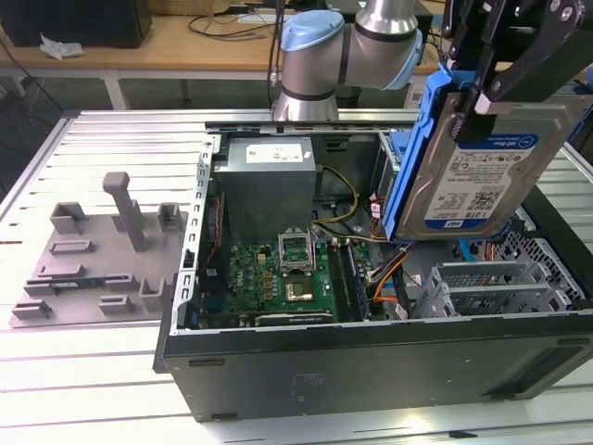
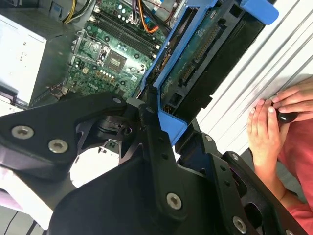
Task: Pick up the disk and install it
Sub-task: 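Insert the disk into the insertion slot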
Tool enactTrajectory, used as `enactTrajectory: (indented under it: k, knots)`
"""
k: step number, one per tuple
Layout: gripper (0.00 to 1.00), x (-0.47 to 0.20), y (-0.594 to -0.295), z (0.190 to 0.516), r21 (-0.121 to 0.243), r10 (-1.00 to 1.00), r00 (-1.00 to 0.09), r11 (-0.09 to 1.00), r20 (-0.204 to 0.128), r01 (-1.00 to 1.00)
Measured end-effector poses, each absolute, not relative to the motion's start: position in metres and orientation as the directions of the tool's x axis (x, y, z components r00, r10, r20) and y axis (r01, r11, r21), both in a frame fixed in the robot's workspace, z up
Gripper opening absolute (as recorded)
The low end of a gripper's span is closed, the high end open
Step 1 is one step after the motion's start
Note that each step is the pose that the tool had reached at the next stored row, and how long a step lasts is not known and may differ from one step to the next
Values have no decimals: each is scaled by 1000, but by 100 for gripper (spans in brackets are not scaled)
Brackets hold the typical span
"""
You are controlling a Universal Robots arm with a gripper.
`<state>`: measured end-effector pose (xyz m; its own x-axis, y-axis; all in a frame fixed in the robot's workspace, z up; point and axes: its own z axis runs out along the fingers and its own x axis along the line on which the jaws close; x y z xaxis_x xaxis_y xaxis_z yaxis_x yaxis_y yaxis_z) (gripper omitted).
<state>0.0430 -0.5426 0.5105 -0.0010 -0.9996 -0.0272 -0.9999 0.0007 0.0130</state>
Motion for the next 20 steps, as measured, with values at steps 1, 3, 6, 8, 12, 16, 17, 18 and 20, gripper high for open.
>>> enactTrajectory:
  k: [1, 3, 6, 8, 12, 16, 17, 18, 20]
  knots:
    - [37, 46, -543, 510, 13, -1000, -1, 1, -27, -1000]
    - [37, 51, -543, 510, 13, -1000, -1, 1, -27, -1000]
    - [37, 57, -544, 510, 13, -1000, -2, 2, -27, -1000]
    - [37, 62, -545, 510, 13, -1000, -3, 3, -27, -1000]
    - [37, 70, -546, 510, 13, -1000, -4, 4, -27, -1000]
    - [37, 75, -547, 509, 11, -1000, -6, 6, -27, -1000]
    - [37, 76, -547, 509, 10, -1000, -7, 7, -27, -1000]
    - [37, 76, -547, 509, 10, -1000, -7, 7, -27, -1000]
    - [37, 79, -548, 509, 9, -1000, -8, 8, -27, -1000]
